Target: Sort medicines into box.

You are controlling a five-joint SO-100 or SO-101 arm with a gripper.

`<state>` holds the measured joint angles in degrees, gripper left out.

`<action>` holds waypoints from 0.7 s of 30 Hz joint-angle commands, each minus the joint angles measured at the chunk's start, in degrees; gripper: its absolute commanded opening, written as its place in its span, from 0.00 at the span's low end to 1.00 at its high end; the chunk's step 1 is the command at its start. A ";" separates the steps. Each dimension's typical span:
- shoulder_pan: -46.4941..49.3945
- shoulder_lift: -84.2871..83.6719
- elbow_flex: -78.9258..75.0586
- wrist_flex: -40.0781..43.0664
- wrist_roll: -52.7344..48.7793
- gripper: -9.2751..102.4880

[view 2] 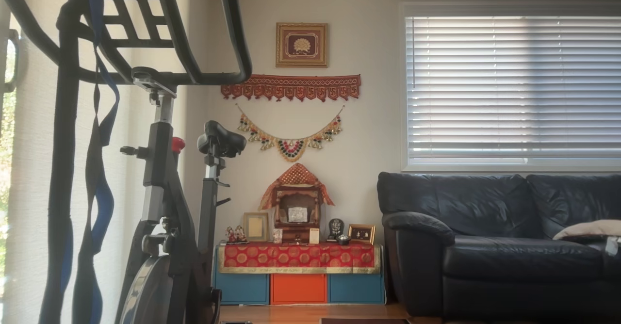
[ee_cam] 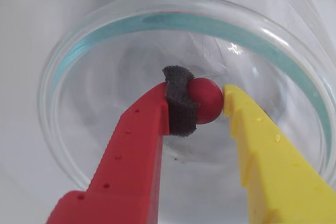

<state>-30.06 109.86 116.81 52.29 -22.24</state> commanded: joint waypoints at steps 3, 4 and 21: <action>1.14 11.95 -1.14 2.99 1.67 0.10; 1.41 13.01 -1.14 3.34 1.85 0.10; 15.56 13.36 -11.16 7.29 8.09 0.10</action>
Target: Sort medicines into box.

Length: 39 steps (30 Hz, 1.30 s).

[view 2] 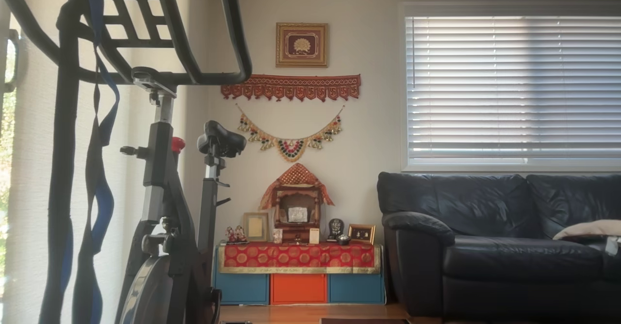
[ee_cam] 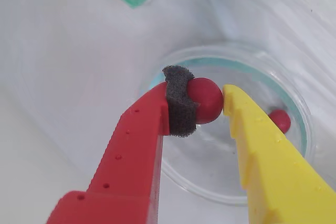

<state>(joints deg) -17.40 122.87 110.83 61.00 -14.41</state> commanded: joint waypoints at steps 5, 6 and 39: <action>7.91 -1.49 -7.21 -1.41 1.41 0.10; 8.88 -2.02 -7.29 -1.93 1.58 0.10; 21.88 -20.21 -17.49 -13.27 -1.49 0.09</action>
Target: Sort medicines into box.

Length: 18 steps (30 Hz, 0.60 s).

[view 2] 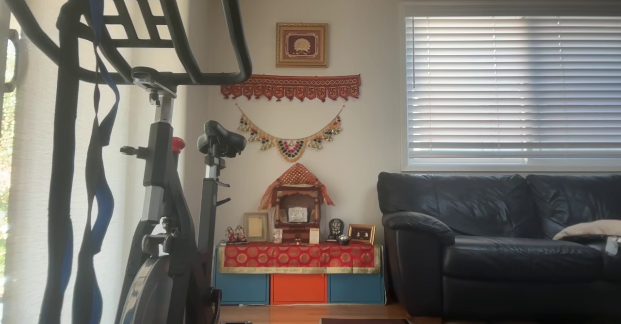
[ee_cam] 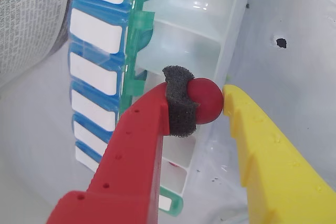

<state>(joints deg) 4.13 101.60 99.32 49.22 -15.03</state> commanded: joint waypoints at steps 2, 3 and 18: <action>0.35 0.18 -6.15 -2.64 -1.23 0.09; 0.26 -0.18 -6.42 -3.08 -1.23 0.09; -0.35 -13.01 -24.35 2.11 2.99 0.09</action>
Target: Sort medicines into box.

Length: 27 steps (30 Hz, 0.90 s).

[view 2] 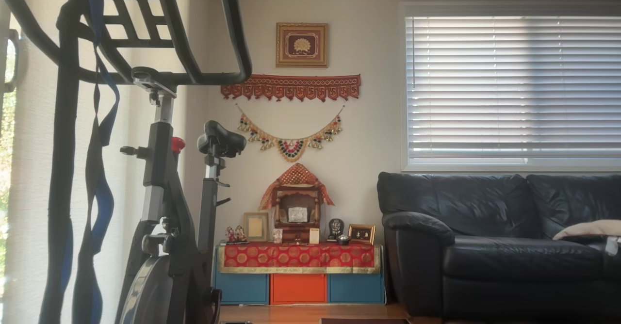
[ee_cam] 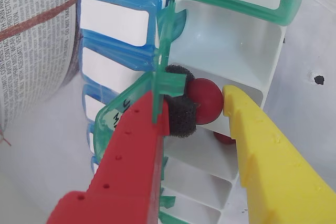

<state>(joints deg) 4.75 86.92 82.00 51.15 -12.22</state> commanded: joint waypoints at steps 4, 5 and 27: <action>-1.49 2.37 -6.33 0.26 0.62 0.09; -1.58 2.46 -6.33 0.70 0.70 0.09; -3.43 0.09 -9.05 5.36 1.67 0.13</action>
<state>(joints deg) 2.37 85.08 78.57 56.69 -10.20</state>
